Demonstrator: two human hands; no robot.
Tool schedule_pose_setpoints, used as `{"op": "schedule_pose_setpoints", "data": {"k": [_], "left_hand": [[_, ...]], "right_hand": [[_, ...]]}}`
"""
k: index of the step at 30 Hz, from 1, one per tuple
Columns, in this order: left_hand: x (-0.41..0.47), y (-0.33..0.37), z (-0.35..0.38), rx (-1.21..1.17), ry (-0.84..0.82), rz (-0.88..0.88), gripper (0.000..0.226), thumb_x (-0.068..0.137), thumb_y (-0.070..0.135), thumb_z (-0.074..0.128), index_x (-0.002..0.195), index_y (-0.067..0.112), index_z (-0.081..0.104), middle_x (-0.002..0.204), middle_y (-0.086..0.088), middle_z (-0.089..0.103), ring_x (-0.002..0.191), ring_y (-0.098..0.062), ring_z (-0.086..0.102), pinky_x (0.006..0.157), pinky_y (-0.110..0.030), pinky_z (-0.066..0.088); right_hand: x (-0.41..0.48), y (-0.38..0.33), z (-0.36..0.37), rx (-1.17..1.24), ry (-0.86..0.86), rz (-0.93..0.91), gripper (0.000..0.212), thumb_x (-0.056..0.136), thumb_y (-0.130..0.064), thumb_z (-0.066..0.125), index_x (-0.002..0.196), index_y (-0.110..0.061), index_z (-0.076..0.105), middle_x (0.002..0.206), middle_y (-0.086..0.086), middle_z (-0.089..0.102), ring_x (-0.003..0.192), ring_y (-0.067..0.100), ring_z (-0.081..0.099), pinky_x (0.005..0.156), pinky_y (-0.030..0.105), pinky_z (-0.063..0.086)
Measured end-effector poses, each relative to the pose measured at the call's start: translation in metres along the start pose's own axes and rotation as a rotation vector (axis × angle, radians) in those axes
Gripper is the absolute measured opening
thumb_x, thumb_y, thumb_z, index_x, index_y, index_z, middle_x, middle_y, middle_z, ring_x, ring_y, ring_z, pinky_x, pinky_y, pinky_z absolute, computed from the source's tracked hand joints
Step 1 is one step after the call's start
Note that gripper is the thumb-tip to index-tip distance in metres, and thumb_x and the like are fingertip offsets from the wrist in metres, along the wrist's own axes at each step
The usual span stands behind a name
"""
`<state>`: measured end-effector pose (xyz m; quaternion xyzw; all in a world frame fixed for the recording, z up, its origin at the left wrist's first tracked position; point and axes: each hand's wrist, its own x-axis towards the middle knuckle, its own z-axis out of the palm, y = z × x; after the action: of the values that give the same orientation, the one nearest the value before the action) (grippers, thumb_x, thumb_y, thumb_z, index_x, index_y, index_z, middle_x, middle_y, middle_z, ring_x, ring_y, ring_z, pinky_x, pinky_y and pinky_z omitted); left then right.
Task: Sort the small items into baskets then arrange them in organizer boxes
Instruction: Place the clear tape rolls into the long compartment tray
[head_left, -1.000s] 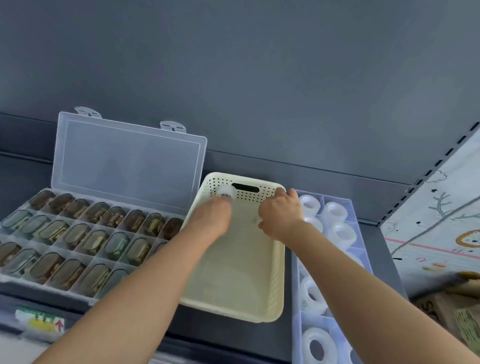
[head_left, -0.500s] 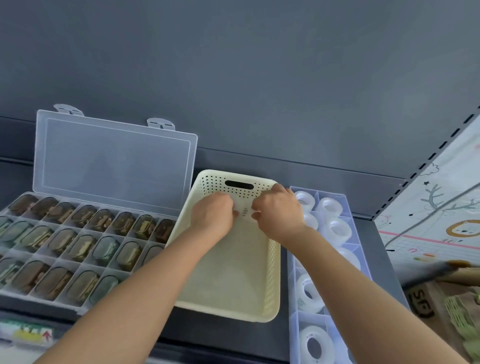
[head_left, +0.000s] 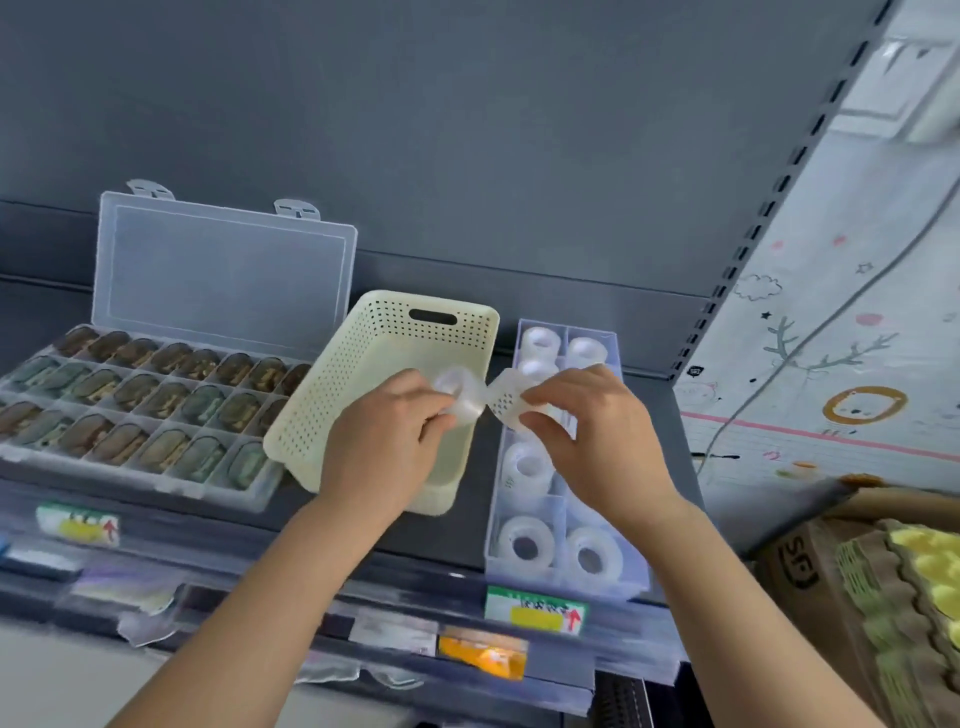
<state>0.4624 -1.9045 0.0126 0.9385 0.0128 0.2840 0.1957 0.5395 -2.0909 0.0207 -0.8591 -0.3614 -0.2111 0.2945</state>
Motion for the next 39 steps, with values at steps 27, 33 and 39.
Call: {"op": "schedule_pose_setpoints", "data": {"k": [27, 33, 39], "left_hand": [[-0.037, 0.059, 0.029, 0.292, -0.642, 0.279, 0.02, 0.095, 0.014, 0.049, 0.1, 0.015, 0.068, 0.086, 0.003, 0.046, 0.083, -0.013, 0.046, 0.054, -0.024, 0.023], [-0.037, 0.055, 0.023, 0.334, -0.622, 0.41, 0.02, 0.054, 0.008, 0.086, 0.061, 0.016, 0.069, 0.06, 0.005, 0.048, 0.055, -0.012, 0.044, 0.048, -0.017, 0.001], [-0.044, 0.052, 0.022, 0.396, -0.629, 0.417, 0.029, 0.037, 0.006, 0.091, 0.054, 0.016, 0.069, 0.055, 0.003, 0.05, 0.052, -0.015, 0.049, 0.045, -0.021, 0.014]], "right_hand": [[-0.093, 0.017, -0.038, -0.091, -0.404, 0.195, 0.014, 0.084, -0.028, 0.069, 0.094, -0.021, 0.075, 0.092, -0.004, 0.069, 0.09, 0.016, 0.054, 0.073, 0.03, 0.048], [-0.096, 0.017, -0.035, -0.062, -0.385, 0.235, 0.012, 0.083, -0.025, 0.071, 0.092, -0.019, 0.077, 0.091, -0.003, 0.071, 0.081, 0.01, 0.047, 0.071, 0.024, 0.042], [-0.094, 0.013, -0.034, -0.107, -0.483, 0.211, 0.019, 0.093, -0.023, 0.056, 0.095, -0.022, 0.076, 0.096, -0.006, 0.068, 0.084, 0.009, 0.041, 0.07, 0.018, 0.035]]}}
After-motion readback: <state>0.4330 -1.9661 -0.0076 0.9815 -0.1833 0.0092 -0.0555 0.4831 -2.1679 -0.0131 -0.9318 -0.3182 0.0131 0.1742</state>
